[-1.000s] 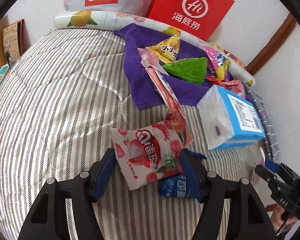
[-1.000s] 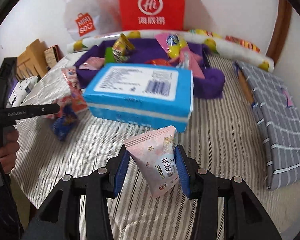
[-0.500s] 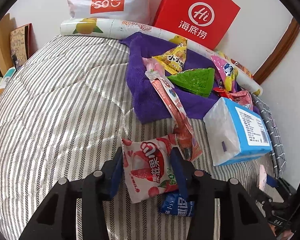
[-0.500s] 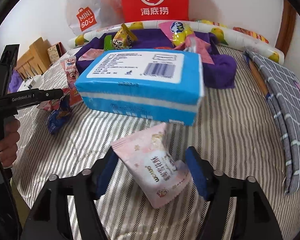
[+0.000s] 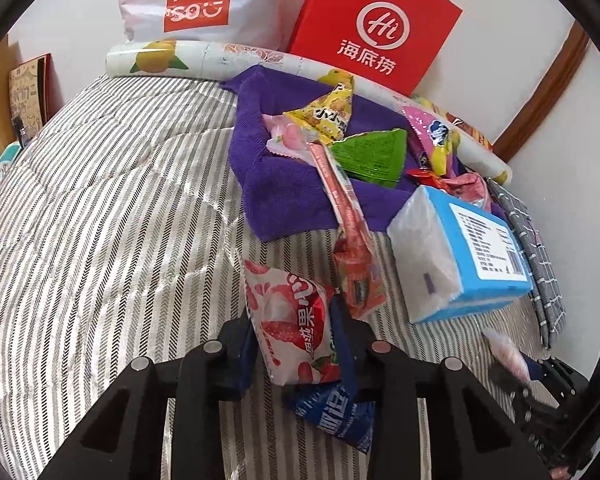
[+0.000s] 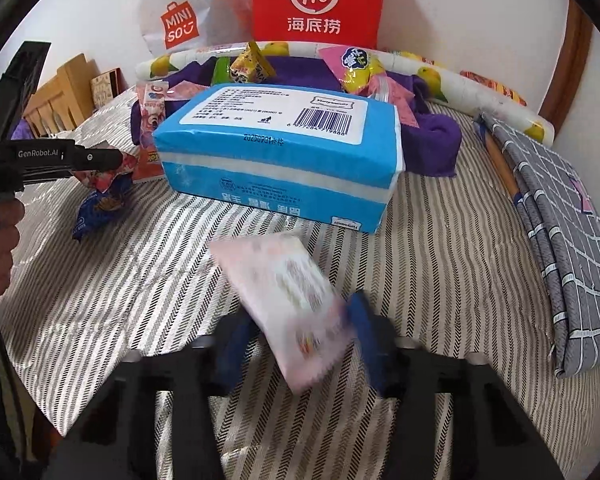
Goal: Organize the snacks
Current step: 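Grasp the pink strawberry bag with the left tool while the right tool regrips the pink-white bag, then carry both held bags over to the purple towel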
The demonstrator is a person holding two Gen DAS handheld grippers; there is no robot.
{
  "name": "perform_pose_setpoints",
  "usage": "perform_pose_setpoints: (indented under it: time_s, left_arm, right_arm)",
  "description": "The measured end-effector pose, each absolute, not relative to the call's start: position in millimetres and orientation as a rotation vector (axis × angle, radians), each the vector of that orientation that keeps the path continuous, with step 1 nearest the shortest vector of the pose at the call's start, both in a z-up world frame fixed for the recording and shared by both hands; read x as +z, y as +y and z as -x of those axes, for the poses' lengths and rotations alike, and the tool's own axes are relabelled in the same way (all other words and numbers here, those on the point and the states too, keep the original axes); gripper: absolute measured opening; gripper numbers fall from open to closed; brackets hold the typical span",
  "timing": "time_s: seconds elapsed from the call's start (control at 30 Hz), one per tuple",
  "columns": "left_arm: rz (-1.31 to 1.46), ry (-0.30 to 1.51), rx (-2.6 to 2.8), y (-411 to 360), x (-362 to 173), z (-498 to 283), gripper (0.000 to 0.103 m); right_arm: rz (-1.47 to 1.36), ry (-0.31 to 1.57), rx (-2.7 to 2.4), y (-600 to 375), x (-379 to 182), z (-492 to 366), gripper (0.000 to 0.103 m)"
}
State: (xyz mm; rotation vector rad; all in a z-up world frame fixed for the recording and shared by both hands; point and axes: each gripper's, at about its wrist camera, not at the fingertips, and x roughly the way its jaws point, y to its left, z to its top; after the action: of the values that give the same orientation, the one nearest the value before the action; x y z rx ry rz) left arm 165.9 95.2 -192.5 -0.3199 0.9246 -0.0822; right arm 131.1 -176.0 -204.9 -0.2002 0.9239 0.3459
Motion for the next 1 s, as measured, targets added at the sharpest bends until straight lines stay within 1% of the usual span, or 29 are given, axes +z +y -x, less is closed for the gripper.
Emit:
perform_pose_setpoints:
  time_s: [0.03,0.07,0.1,0.37,1.0]
  left_arm:
    - [0.322,0.92,-0.086,95,-191,-164,0.03]
    - [0.324,0.916,-0.088,95,-189,-162,0.03]
    - [0.327,0.911,-0.091,95,-187,-160,0.029]
    - [0.331,0.884,-0.101,98,-174,-145,0.028]
    - [0.342,0.793,-0.136,94,-129,-133,0.028]
  right_arm:
    - [0.194,0.924,0.343,-178,-204,-131,0.026]
    - [0.181,0.929,0.342,-180,-203,-132,0.019]
    - [0.163,0.933,0.347,-183,-202,-132,0.018]
    - [0.067,0.918,0.37,-193,-189,-127,0.017]
    - [0.042,0.785,0.396,-187,-132,-116,0.017]
